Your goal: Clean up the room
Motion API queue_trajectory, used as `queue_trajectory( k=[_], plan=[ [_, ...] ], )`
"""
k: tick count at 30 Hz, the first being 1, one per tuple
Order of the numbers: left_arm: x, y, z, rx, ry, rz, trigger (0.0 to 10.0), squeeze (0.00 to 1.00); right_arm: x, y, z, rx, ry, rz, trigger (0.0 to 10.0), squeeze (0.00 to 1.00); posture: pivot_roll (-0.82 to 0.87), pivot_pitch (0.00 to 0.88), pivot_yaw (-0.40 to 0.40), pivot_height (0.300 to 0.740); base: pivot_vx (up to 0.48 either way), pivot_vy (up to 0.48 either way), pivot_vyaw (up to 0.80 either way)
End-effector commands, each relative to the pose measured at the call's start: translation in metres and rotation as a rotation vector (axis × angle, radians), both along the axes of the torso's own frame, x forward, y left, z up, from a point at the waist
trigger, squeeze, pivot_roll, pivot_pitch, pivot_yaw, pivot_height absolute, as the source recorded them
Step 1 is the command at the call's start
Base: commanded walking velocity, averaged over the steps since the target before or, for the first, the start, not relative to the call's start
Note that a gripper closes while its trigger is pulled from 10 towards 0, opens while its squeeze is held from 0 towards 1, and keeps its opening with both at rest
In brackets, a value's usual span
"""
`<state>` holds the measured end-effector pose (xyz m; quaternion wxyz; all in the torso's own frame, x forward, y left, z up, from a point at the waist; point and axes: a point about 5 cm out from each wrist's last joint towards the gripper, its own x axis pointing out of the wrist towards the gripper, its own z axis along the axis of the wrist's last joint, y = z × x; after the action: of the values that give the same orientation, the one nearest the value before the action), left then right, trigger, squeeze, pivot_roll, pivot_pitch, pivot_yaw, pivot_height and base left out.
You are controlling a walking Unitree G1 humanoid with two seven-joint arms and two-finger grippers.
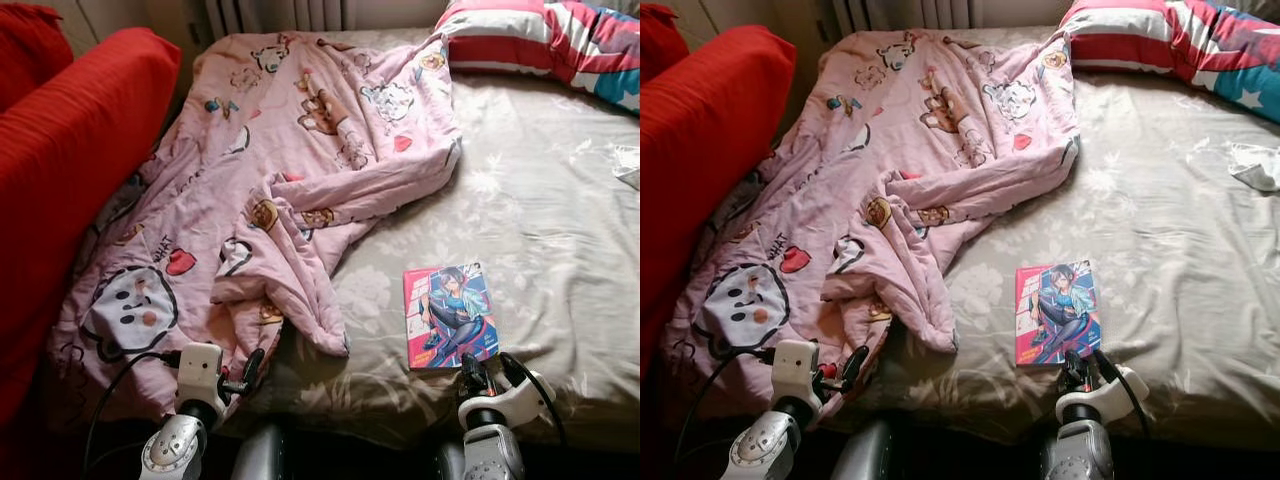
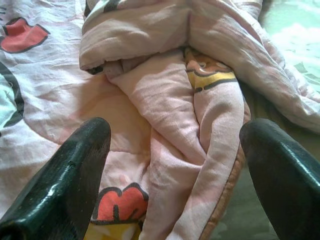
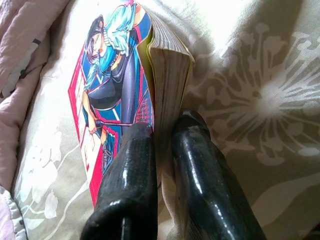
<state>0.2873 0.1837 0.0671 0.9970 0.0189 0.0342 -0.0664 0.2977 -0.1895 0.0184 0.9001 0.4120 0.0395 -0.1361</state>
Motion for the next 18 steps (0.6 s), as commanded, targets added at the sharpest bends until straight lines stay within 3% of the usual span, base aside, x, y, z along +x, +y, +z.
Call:
queue_trajectory(
  k=[1,2,3,4,5,6,9,10,11,12,13,14,15,18],
  plan=[
    [-0.004,0.005,-0.006,0.024,0.018,0.007,10.0,0.0,-0.016,-0.006,-0.016,0.019,0.073,-0.061,10.0,0.0,0.06,0.196,0.057,0.587,0.0,0.0,0.0],
    [-0.003,0.004,-0.006,0.024,0.017,0.006,10.0,0.0,-0.016,-0.005,-0.017,0.024,0.081,-0.062,10.0,0.02,0.06,0.194,0.057,0.587,0.0,0.0,0.0],
    [-0.003,0.004,-0.006,0.024,0.017,0.005,10.0,0.0,-0.016,-0.005,-0.017,0.025,0.085,-0.062,10.0,0.17,0.06,0.194,0.057,0.587,0.0,0.0,0.0],
    [-0.003,0.004,-0.006,0.024,0.017,0.005,10.0,0.0,-0.016,-0.005,-0.017,0.025,0.085,-0.062,10.0,0.17,0.06,0.194,0.057,0.587,0.0,0.0,0.0],
    [-0.003,0.004,-0.006,0.024,0.016,0.004,10.0,0.0,-0.016,-0.005,-0.017,0.026,0.09,-0.062,10.0,0.39,0.06,0.193,0.057,0.587,0.0,0.0,0.0],
    [-0.003,0.004,-0.007,0.025,0.015,0.004,10.0,0.0,-0.017,-0.003,-0.018,0.028,0.099,-0.059,10.0,1.0,0.06,0.193,0.057,0.587,0.0,0.0,0.0],
    [-0.004,0.005,-0.008,0.026,0.013,0.005,10.0,0.0,-0.018,-0.003,-0.021,0.032,0.129,-0.061,10.0,1.0,0.06,0.193,0.057,0.587,0.0,0.0,0.0],
    [-0.004,0.005,-0.008,0.027,0.013,0.006,10.0,0.0,-0.019,-0.003,-0.023,0.035,0.147,-0.06,10.0,0.89,0.06,0.197,0.056,0.587,0.0,0.0,0.0],
    [-0.004,0.005,-0.008,0.027,0.013,0.006,10.0,0.0,-0.02,-0.003,-0.024,0.036,0.155,-0.059,10.0,0.89,0.06,0.197,0.056,0.587,0.0,0.0,0.0],
    [-0.004,0.005,-0.008,0.028,0.012,0.006,10.0,0.0,-0.022,-0.003,-0.027,0.036,0.174,-0.056,10.0,0.42,0.06,0.2,0.056,0.587,0.0,0.0,0.0],
    [-0.004,0.005,-0.008,0.028,0.012,0.007,10.0,0.0,-0.023,-0.002,-0.028,0.035,0.178,-0.055,10.0,0.3,0.07,0.201,0.056,0.587,0.0,0.0,0.0],
    [-0.004,0.005,-0.008,0.028,0.012,0.007,10.0,0.0,-0.023,-0.002,-0.028,0.035,0.178,-0.055,10.0,0.3,0.07,0.201,0.056,0.587,0.0,0.0,0.0],
    [-0.004,0.005,-0.009,0.028,0.012,0.006,10.0,0.0,-0.023,-0.002,-0.028,0.034,0.18,-0.054,10.0,0.0,0.07,0.201,0.056,0.587,0.0,0.0,0.0],
    [-0.005,0.005,-0.01,0.029,0.013,0.007,10.0,0.0,-0.022,0.0,-0.027,0.028,0.183,-0.054,10.0,0.0,0.07,0.206,0.057,0.587,0.0,0.0,0.0]
  ],
)
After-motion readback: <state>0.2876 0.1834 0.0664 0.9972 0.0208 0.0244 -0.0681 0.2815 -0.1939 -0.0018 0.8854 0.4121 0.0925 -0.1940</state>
